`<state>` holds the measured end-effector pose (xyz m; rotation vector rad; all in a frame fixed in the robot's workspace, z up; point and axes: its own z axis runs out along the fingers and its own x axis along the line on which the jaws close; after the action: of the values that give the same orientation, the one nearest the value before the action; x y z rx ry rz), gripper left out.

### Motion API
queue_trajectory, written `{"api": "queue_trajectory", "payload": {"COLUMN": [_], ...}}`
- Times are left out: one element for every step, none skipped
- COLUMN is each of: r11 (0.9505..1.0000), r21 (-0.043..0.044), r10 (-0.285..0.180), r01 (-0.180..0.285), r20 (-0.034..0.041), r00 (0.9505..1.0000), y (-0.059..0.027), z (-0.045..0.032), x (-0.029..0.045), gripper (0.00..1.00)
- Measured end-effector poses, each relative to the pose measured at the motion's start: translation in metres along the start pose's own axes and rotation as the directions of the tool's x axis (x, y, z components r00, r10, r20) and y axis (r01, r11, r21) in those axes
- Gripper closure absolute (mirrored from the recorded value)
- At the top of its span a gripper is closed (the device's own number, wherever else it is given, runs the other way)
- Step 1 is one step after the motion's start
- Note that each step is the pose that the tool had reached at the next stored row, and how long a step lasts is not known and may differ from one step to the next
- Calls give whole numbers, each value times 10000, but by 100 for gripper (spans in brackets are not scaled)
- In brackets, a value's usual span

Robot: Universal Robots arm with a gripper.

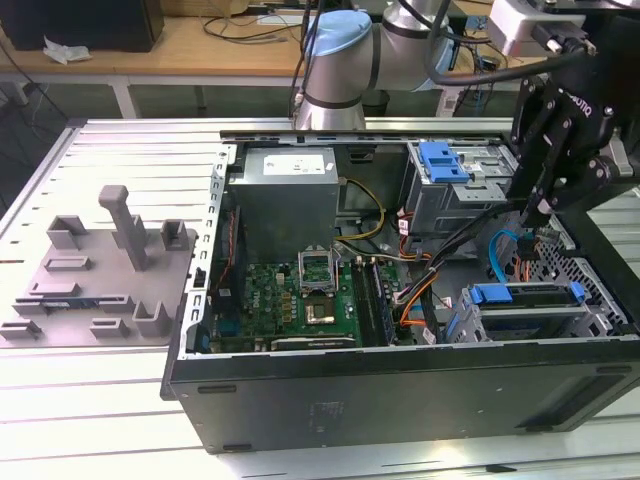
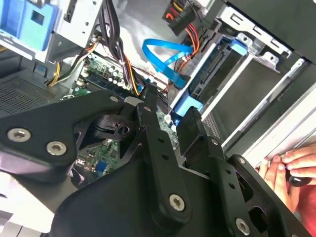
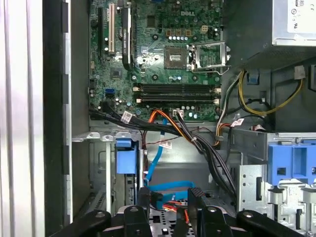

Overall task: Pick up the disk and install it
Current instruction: 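Insert the first disk wire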

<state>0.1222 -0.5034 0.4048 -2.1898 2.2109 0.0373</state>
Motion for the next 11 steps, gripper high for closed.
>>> {"api": "queue_trajectory", "payload": {"r11": [10000,10000,10000,10000,10000,10000,10000,10000,10000,10000,10000], "r21": [-6,-15,-19,-24,-30,-36,-43,-52,-60,-65,-71], "r10": [1,0,0,0,0,0,0,0,-1,-2,-2], "r01": [-1,-1,-1,-1,-2,-2,-2,-2,-2,-2,-2], "r20": [-86,-181,-222,-278,-333,-376,-435,-495,-553,-584,-620], "r00": [10000,9998,9998,9996,9994,9993,9991,9988,9985,9983,9981], "y": [-17,-39,-50,-62,-76,-90,-111,-136,-164,-180,-199], "z": [1,3,5,5,5,7,9,10,12,13,14], "x": [-41,-77,-91,-110,-129,-146,-169,-193,-220,-235,-252], "gripper": [56,56,56,56,56,56,56,56,56,56,56]}}
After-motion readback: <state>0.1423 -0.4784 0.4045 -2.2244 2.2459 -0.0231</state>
